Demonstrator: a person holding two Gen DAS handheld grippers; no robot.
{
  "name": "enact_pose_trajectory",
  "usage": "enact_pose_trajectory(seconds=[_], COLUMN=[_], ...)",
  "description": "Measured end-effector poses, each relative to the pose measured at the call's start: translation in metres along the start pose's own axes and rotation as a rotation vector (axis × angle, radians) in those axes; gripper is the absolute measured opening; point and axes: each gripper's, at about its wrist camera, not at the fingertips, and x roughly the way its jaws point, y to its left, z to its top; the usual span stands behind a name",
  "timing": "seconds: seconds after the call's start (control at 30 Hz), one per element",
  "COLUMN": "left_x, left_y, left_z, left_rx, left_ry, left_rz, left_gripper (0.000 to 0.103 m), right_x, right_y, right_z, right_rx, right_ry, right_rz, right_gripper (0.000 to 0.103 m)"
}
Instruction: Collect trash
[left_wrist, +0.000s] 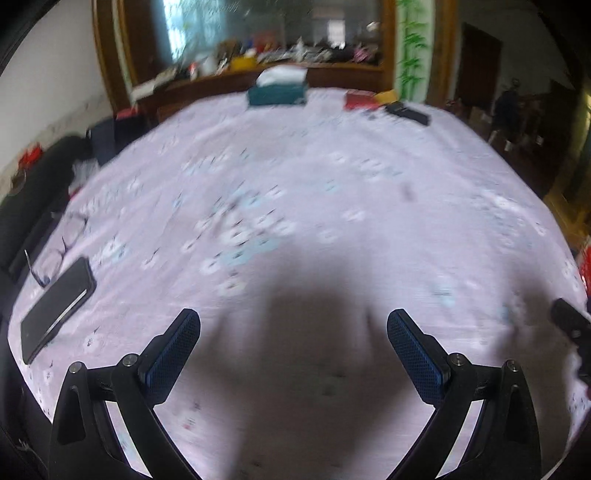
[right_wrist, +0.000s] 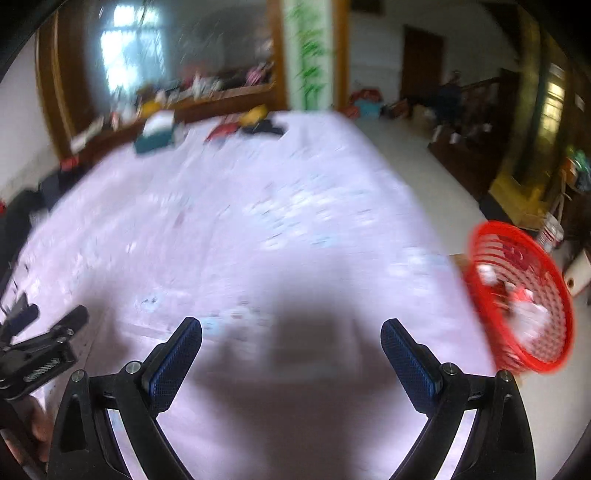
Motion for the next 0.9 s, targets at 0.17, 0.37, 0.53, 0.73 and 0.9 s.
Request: enact_pose_trajectory(seconds=[0.17, 0.37, 0.53, 0.73, 0.9], left_x=[0.022, 0.044, 0.051, 0.05, 0.052], left_y=[0.021, 0.022, 0.021, 0.021, 0.021], left_z=[0.007, 0.013, 0.017, 0.016, 0.017], left_rx=[-0.004, 0.031, 0.065, 0.066, 0.062], left_ry=[0.067, 0.143, 0.142, 0.122, 0.12], left_rz=[-0.012, -0.088, -0.105, -0.108, -0.109], left_gripper=[0.101, 0.101, 0.103, 0.103, 0.103], right_x=[0.051, 0.076, 0.081, 0.081, 0.081], right_y=[0.045, 0.053, 0.05, 0.05, 0.05], right_z=[0.011, 0.019, 0.025, 0.025, 0.025], right_rx=[-0.07, -0.068, -0.037, -0.037, -0.037], right_ry=[0.084, 0.133, 0.144, 0.144, 0.144], right_rz=[-0.018, -0.045, -0.024, -0.024, -0.024], right_gripper=[0.099, 0.103, 0.103, 0.103, 0.103])
